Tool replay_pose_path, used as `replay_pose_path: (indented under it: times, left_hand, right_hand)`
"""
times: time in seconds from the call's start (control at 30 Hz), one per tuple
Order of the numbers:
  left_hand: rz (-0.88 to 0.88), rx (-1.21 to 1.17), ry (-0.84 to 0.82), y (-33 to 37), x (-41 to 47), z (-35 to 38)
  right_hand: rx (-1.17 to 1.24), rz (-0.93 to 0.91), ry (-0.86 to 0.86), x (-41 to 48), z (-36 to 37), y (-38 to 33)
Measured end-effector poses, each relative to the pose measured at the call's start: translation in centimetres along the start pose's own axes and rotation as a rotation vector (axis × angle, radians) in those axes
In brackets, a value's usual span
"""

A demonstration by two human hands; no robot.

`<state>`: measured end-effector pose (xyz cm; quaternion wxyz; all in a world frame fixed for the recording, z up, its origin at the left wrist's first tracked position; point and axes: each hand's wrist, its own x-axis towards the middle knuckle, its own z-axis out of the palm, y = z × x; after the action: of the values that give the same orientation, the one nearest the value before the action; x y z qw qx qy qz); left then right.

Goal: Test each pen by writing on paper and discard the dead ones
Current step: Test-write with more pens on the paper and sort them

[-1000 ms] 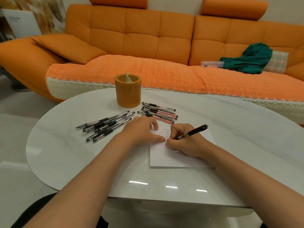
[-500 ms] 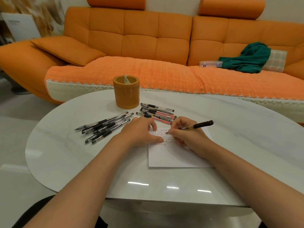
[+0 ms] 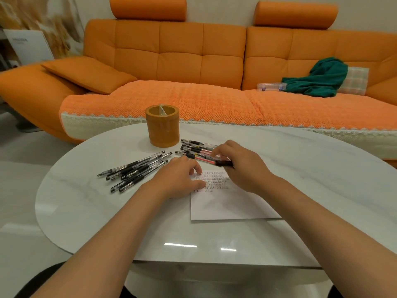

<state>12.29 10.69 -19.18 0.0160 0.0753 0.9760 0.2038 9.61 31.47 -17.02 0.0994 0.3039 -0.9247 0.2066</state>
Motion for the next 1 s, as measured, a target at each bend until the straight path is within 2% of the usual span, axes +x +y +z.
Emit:
replay_pose_path:
  times: [0.17,0.3,0.4,0.5,0.63,0.87,1.0]
  left_hand:
    - [0.008,-0.036,0.109,-0.5,-1.1,-0.3]
    - [-0.105,0.200,0.274,-2.4,-2.1,-2.0]
    - [-0.188,0.321,0.336,-4.0,-2.5,-2.8]
    - [-0.281,0.413,0.312,-4.7,-2.9,-3.0]
    - [-0.302,0.461,0.286,-5.1,-2.9,-3.1]
    - [-0.284,0.389,0.243,-5.2,-2.6,-3.0]
    - [-0.292,0.334,0.215,-5.2,-2.4,-3.0]
  right_hand:
    - [-0.177,0.132,-0.067,0.9,0.7,-1.5]
    - [-0.193,0.183,-0.110,1.3,1.1,-2.5]
    - [-0.211,0.197,-0.125,1.6,1.8,-3.1]
    - [-0.227,0.220,-0.125,1.9,2.4,-3.5]
    - [-0.224,0.218,-0.153,2.5,3.0,-3.9]
    - [-0.074,0.164,-0.138,3.7,4.1,-3.6]
    - [-0.094,0.121,-0.141,4.9,4.9,-3.1]
